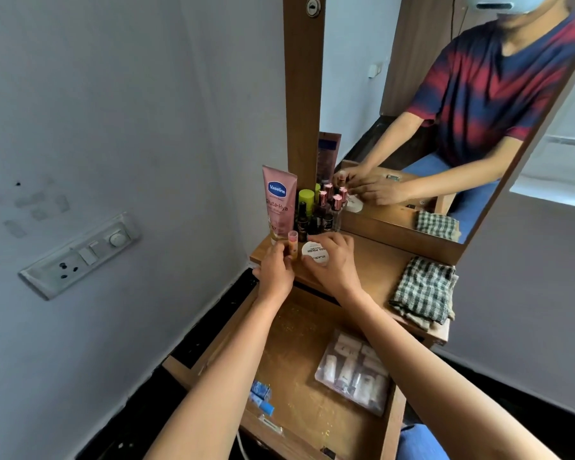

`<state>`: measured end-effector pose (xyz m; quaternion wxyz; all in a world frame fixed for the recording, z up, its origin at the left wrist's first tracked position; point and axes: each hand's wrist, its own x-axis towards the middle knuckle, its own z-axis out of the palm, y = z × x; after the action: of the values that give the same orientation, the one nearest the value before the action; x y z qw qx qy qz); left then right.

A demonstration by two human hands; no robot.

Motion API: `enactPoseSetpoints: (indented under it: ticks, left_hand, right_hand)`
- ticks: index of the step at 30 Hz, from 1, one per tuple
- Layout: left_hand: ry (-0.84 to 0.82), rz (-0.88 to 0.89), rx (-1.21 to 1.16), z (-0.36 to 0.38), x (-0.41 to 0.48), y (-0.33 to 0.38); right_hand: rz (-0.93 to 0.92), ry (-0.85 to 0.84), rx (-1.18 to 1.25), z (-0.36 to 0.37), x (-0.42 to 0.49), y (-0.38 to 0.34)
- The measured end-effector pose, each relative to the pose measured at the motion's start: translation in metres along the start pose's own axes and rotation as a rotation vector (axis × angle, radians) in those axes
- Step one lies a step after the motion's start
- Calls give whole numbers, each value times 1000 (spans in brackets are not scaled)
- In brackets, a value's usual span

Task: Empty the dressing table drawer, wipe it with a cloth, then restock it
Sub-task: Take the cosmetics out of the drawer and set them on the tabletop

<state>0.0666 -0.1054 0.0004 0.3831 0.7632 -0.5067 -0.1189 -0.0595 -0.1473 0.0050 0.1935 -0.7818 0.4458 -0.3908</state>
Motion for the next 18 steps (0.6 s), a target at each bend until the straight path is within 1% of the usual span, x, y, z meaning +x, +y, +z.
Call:
enactPoseSetpoints:
  ticks: [4, 8, 12, 15, 18]
  left_hand:
    - [14, -14, -88, 3, 2, -6]
    - [77, -25, -185, 2, 1, -4]
    - [164, -36, -193, 5, 0, -6]
    - [156, -31, -178, 11, 2, -9]
    - [160, -59, -107, 12, 3, -3]
  right_hand:
    - [55, -112, 17, 6, 16, -10]
    - [83, -158, -49, 15, 25, -9]
    - [103, -93, -42, 18, 25, -11]
    - [106, -27, -52, 22, 23, -12]
    - [120, 10, -64, 26, 24, -13]
